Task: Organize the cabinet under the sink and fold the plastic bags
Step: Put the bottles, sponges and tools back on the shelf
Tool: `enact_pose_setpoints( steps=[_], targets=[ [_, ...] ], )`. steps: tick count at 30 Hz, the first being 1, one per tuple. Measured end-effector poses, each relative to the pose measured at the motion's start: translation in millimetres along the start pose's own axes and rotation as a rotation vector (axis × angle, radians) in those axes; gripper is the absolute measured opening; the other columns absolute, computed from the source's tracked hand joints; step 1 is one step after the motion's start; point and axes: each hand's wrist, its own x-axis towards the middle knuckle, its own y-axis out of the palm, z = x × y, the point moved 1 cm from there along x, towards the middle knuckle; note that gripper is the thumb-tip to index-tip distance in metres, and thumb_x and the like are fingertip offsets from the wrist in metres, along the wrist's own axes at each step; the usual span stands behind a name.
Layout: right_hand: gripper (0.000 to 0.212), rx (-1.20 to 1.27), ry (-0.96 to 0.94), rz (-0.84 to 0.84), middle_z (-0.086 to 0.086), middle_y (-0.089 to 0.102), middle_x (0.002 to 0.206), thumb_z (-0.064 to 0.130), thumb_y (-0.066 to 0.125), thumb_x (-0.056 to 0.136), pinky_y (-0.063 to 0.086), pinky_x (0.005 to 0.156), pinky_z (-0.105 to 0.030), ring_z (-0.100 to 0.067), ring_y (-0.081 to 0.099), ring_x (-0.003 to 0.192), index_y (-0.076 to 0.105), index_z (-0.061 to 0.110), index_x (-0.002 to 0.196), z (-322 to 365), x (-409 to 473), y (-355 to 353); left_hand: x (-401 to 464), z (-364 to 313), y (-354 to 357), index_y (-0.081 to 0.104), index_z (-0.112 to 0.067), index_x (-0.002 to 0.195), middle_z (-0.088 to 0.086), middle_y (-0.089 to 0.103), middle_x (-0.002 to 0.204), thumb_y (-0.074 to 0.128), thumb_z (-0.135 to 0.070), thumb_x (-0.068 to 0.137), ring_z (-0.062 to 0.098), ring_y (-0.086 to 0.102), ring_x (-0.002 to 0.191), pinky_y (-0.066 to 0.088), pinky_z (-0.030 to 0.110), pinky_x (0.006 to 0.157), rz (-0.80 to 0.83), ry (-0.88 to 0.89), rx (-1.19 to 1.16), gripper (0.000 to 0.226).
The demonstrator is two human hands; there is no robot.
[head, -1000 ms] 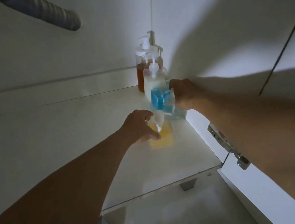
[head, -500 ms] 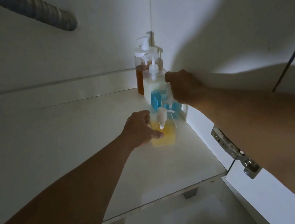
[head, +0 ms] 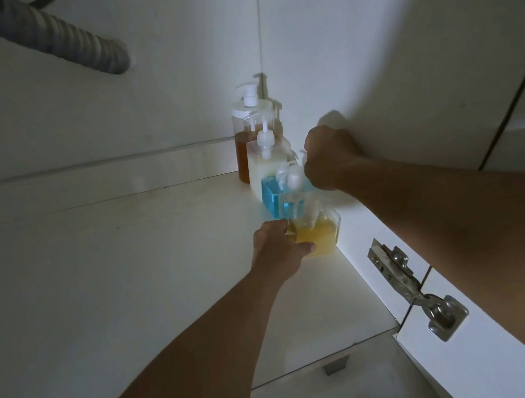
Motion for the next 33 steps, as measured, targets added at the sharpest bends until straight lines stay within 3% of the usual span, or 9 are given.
enact_pose_setpoints(
  steps=[3,10,17,22,33],
  targets=[
    [0.027,-0.009,-0.032,0.004,-0.013,0.053,0.125,0.004,0.050,0.093,0.046,0.089,-0.028,-0.028,0.057,0.115,0.053,0.001,0.120,-2,-8,-7,-1,-9,5,0.051,-0.012,0.131,0.004,0.059,0.124,0.074,-0.037,0.082,0.018,0.058,0.109,0.043,0.022,0.088,-0.033,0.002,0.062,0.059],
    [0.026,0.202,0.046,0.038,-0.014,0.060,0.117,0.001,0.053,0.087,0.045,0.075,-0.027,-0.030,0.060,0.107,0.056,0.003,0.113,-9,-15,-12,-5,-22,7,0.046,-0.010,0.136,0.009,0.055,0.130,0.067,-0.036,0.088,0.024,0.053,0.118,0.044,0.030,0.100,-0.038,0.006,0.225,0.058],
    [0.035,0.240,-0.007,0.041,-0.012,0.053,0.129,0.003,0.050,0.093,0.048,0.096,-0.032,-0.029,0.056,0.115,0.051,0.004,0.127,-15,-46,-24,-17,-30,-2,0.053,-0.009,0.126,0.006,0.063,0.116,0.072,-0.041,0.083,0.021,0.061,0.107,0.047,0.028,0.092,0.033,0.004,0.307,0.056],
    [0.034,0.405,0.050,0.117,-0.015,0.058,0.122,-0.003,0.051,0.089,0.054,0.088,-0.034,-0.030,0.060,0.107,0.056,0.003,0.122,-22,-81,-36,-47,-24,-23,0.049,-0.010,0.133,0.004,0.057,0.128,0.080,-0.030,0.077,0.020,0.055,0.116,0.047,0.030,0.098,0.064,-0.096,0.230,0.067],
    [0.032,0.494,-0.013,0.273,-0.016,0.062,0.119,-0.005,0.048,0.086,0.051,0.093,-0.034,-0.032,0.058,0.111,0.066,0.001,0.112,-21,-191,-62,-170,-31,-89,0.062,-0.006,0.122,0.008,0.065,0.117,0.087,-0.025,0.069,0.023,0.062,0.106,0.053,0.034,0.092,0.129,-0.131,0.223,0.062]
  ],
)
